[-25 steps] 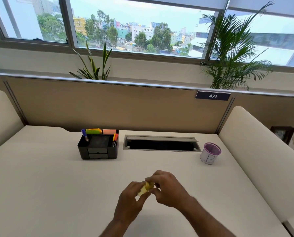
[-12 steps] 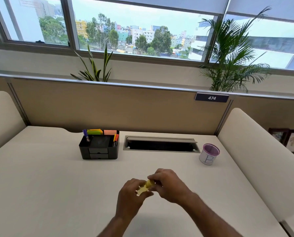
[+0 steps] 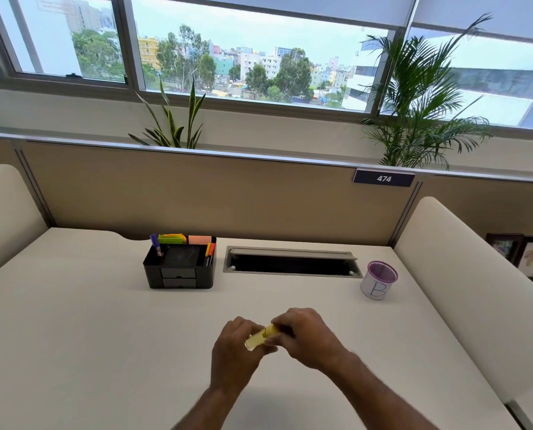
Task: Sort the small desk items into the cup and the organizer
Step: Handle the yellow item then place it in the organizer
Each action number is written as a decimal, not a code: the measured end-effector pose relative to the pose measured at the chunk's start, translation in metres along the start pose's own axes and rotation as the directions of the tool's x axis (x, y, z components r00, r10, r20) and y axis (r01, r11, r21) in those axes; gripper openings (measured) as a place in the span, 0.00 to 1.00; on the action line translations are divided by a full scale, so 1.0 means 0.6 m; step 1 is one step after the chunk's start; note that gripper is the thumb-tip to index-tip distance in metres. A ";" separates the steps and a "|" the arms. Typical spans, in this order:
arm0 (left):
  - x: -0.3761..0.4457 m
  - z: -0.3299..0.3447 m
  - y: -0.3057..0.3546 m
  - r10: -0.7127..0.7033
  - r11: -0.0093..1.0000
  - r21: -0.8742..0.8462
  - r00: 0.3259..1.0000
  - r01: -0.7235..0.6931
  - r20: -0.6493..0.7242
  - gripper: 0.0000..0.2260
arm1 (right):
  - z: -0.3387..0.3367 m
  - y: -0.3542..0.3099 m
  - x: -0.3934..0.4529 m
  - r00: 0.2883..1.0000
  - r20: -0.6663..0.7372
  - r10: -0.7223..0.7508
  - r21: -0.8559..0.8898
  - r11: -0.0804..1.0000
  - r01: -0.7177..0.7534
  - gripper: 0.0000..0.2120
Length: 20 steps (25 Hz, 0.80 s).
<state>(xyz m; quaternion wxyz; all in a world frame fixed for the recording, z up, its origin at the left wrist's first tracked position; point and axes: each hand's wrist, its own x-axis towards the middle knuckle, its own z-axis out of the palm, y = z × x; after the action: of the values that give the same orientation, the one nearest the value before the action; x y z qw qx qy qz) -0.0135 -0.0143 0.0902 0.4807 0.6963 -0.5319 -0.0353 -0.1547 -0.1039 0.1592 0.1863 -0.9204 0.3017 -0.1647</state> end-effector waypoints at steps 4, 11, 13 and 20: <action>0.004 -0.001 0.005 0.009 1.000 -0.003 1.000 -0.009 -0.014 0.16 | -0.001 -0.003 0.000 1.000 -0.014 0.006 -0.001 1.000 -0.006 0.12; -0.001 0.001 0.001 -0.001 1.000 -0.002 1.000 0.001 -0.003 0.16 | 0.003 -0.002 0.000 0.999 0.013 0.030 -0.008 1.000 -0.030 0.11; 0.001 0.003 0.000 -0.012 1.000 -0.004 1.000 0.012 -0.017 0.16 | 0.006 -0.005 0.002 1.000 0.000 0.031 -0.007 0.999 -0.031 0.11; 0.006 0.004 -0.015 0.009 0.999 0.043 1.000 -0.008 -0.007 0.17 | 0.014 -0.002 0.018 0.999 0.025 0.040 -0.021 0.999 -0.039 0.11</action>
<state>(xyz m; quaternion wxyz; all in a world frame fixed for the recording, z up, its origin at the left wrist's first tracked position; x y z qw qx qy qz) -0.0065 -0.0188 0.0842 0.4679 0.7042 -0.5337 -0.0193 -0.1423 -0.1079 0.1545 0.1837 -0.9182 0.3192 -0.1462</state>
